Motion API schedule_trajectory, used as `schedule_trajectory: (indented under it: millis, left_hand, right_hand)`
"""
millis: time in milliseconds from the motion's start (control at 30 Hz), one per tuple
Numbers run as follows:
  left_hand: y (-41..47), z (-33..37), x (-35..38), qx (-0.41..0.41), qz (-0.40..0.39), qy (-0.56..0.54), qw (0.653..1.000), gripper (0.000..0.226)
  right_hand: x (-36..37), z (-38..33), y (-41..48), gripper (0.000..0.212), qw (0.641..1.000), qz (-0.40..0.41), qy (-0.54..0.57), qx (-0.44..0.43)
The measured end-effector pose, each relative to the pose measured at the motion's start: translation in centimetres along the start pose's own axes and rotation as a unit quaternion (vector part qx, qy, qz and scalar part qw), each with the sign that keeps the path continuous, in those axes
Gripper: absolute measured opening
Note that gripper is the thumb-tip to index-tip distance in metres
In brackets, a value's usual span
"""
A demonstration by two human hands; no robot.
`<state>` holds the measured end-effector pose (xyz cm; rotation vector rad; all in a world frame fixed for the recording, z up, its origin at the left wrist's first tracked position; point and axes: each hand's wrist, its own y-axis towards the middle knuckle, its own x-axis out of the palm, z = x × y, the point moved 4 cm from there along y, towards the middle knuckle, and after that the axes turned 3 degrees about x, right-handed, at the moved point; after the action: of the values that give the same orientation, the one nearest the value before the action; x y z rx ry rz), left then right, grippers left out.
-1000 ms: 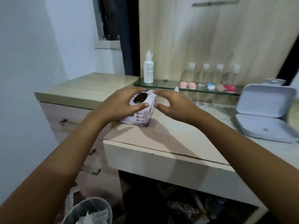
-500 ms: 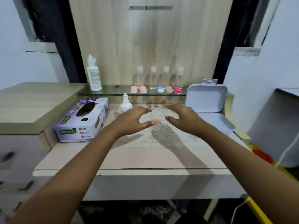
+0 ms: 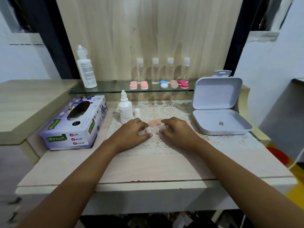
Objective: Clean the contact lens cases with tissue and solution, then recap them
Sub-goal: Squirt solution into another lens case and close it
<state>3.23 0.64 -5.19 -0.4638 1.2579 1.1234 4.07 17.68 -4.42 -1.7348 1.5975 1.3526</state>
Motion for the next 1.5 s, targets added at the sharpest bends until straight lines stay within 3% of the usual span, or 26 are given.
schedule_trajectory:
  millis: [300,400,467,533,667,767,867,1067,1233,1500]
  left_hand:
    - [0.0,-0.1,0.0,0.024,0.056,-0.009,0.998,0.032]
    - [-0.9,-0.1,-1.8,0.014,0.209,0.003,0.978,0.023]
    - [-1.2,-0.7,-3.4,-0.049,0.315,-0.03,0.947,0.02]
    - [-1.0,-2.1,-4.3,-0.132,0.362,-0.072,0.92,0.034]
    - [0.1,-4.9,-3.5,-0.251,0.264,-0.2,0.909,0.069]
    - [0.7,-4.9,-2.7,-0.238,0.205,-0.307,0.898,0.066]
    - [1.0,-4.7,-2.7,-0.225,0.216,-0.311,0.898,0.054]
    - [0.2,-3.9,-3.8,-0.129,0.195,-0.207,0.95,0.052]
    - [-0.3,-3.7,-4.6,-0.044,0.095,-0.022,0.994,0.057]
    - [-0.4,-2.4,-4.6,0.042,0.013,0.205,0.978,0.058]
  right_hand:
    - [1.3,1.0,0.4,0.027,0.999,0.023,0.024,-0.009]
    - [1.4,1.1,0.4,0.024,0.999,0.025,0.026,-0.01]
    - [1.6,1.3,0.5,0.023,0.999,0.028,0.027,-0.01]
    - [1.8,1.4,0.6,0.023,0.999,0.031,0.023,-0.013]
    - [1.9,1.5,0.7,0.025,0.999,0.032,0.018,-0.016]
    - [1.9,1.6,0.7,0.024,0.999,0.036,0.022,-0.017]
    - [1.9,1.7,0.7,0.024,0.999,0.039,0.026,-0.017]
    - [1.9,1.7,0.6,0.022,0.998,0.044,0.035,-0.021]
    - [1.7,1.4,0.4,0.022,0.998,0.053,0.039,-0.026]
    - [1.5,1.3,0.2,0.023,0.998,0.05,0.041,-0.018]
